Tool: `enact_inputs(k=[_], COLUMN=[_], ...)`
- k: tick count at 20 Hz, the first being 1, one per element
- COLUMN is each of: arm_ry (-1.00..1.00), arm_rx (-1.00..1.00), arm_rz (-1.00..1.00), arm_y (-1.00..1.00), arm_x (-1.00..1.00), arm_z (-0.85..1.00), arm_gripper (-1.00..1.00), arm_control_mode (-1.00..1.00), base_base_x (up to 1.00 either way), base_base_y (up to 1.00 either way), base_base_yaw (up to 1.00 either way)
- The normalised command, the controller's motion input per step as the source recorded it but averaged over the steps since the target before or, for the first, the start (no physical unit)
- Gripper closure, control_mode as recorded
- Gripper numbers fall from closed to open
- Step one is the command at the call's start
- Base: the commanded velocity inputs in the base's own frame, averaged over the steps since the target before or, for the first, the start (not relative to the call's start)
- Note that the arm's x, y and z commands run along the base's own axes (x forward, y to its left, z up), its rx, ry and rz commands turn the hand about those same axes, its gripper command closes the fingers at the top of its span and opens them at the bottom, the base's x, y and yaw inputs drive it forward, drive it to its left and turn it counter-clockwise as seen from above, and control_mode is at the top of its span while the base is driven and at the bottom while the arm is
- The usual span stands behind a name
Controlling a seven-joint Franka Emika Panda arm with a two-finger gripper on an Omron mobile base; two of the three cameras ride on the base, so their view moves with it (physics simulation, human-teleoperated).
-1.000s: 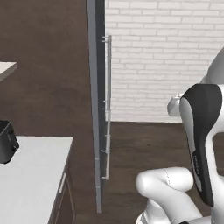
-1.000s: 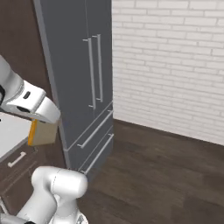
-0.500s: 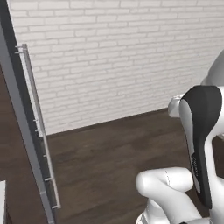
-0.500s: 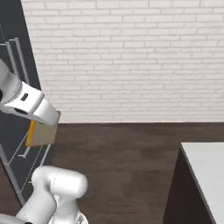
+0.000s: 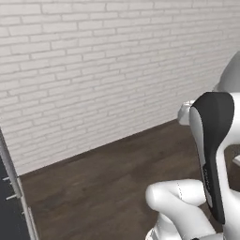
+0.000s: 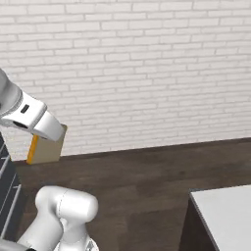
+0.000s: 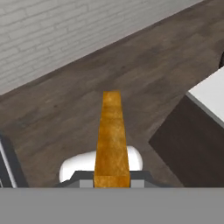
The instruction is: Start the toaster. Once the lever pops up, take the bread to the plate on the dining counter.
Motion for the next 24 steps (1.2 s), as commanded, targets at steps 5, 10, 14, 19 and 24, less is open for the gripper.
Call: enact_inputs(k=[5, 10, 14, 19, 24], arm_ry=[0.0, 0.0, 0.0, 0.0, 0.0], arm_rx=[0.0, 0.0, 0.0, 0.0, 0.0], arm_rz=[0.0, 0.0, 0.0, 0.0, 0.0], arm_y=[0.0, 0.0, 0.0, 0.0, 0.0], arm_x=[0.0, 0.0, 0.0, 0.0, 0.0], arm_z=[0.0, 0.0, 0.0, 0.0, 0.0], arm_gripper=[1.0, 1.0, 1.0, 1.0, 1.0], arm_control_mode=[1.0, 1.0, 1.0, 1.0, 1.0], base_base_x=[1.0, 1.0, 1.0, 0.97, 0.7], base_base_y=[-0.04, -0.03, -0.02, 0.0, 0.0], base_base_yaw=[-0.25, -0.27, -0.34, -0.47, -0.62])
